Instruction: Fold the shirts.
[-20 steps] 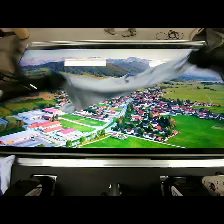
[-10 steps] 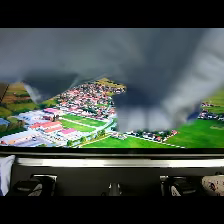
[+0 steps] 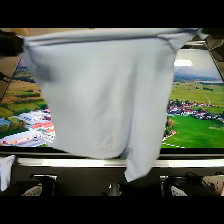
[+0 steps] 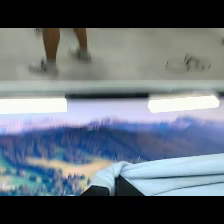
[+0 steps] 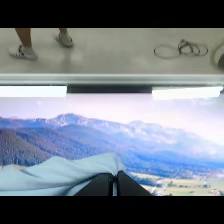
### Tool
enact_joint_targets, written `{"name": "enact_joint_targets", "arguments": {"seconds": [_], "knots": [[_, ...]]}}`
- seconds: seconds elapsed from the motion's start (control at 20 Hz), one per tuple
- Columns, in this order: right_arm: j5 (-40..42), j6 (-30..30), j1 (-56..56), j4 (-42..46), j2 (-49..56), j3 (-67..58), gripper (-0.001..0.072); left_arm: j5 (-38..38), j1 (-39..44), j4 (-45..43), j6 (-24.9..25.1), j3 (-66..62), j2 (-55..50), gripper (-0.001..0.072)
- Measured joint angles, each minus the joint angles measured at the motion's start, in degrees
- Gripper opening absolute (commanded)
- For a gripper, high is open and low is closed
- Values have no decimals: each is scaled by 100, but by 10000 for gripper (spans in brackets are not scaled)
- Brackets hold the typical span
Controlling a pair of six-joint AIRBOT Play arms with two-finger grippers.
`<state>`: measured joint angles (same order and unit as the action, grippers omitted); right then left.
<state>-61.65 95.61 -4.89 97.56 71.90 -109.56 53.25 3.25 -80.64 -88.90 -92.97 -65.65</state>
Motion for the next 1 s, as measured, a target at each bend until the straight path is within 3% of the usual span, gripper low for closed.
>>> {"name": "enact_joint_targets", "arguments": {"seconds": [0.3,0.35,0.4,0.45,0.5,0.65,0.8,1.0], "knots": [[87,890,4,-820,2131,0,19,363,2,251,-393,90,-2024,30],[31,949,4,-1038,2382,0,22,435,4,415,-435,94,-2282,57],[-2,1008,7,-1224,2559,0,93,492,-2,603,-466,94,-2479,181],[-42,1047,7,-1397,2704,-2,260,575,-2,780,-485,94,-2645,427],[-98,1054,13,-1519,2793,-2,401,710,-13,933,-509,83,-2767,600],[-476,850,166,-1770,2752,-13,411,1438,-245,1187,-352,-63,-2900,599],[-1613,466,649,-1751,2608,66,395,2446,-719,1276,-125,122,-2736,594],[-2629,111,1248,-1773,2114,1349,383,2898,-1266,1300,173,1869,-1928,593]]}}
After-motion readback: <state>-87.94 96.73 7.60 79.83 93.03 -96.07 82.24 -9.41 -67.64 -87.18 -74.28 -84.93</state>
